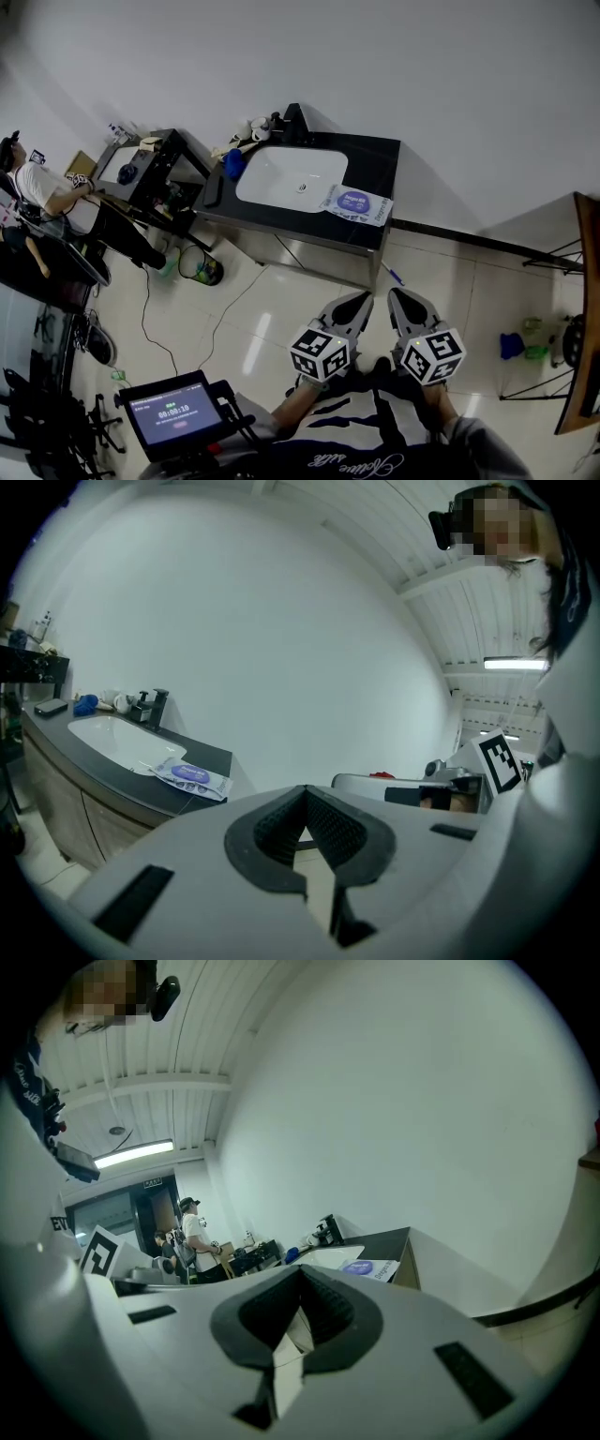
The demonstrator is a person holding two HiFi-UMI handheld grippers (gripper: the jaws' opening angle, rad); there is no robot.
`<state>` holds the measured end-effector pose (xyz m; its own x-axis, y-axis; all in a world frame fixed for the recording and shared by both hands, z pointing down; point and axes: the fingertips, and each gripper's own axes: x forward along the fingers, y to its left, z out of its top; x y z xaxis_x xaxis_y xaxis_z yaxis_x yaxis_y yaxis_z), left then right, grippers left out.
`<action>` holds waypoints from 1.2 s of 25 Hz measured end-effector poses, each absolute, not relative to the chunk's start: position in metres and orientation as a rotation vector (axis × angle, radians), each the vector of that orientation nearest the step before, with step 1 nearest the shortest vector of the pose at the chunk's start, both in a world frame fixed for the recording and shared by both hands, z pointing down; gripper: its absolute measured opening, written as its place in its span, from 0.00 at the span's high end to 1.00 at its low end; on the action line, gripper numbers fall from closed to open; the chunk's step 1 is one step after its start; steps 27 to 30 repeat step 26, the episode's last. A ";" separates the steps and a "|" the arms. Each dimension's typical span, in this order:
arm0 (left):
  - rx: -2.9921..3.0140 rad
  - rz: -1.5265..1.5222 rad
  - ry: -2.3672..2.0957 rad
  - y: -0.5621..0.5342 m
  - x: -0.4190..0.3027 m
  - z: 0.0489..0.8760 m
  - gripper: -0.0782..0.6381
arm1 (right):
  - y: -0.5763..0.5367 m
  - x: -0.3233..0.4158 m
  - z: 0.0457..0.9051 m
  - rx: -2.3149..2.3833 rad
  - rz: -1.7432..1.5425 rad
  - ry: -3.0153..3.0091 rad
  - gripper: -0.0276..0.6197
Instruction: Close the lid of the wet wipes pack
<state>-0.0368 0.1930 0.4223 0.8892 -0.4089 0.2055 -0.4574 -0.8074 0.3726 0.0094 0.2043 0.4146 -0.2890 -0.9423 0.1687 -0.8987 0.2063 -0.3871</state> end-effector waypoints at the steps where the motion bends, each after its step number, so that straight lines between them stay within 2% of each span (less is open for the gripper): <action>1: 2.642 0.166 -0.629 0.193 -0.038 0.423 0.89 | 0.204 0.008 0.415 -1.809 -0.640 2.354 0.96; 30: 2.604 0.162 -0.700 0.183 -0.067 0.445 0.89 | 0.197 -0.020 0.434 -1.776 -0.655 2.451 0.96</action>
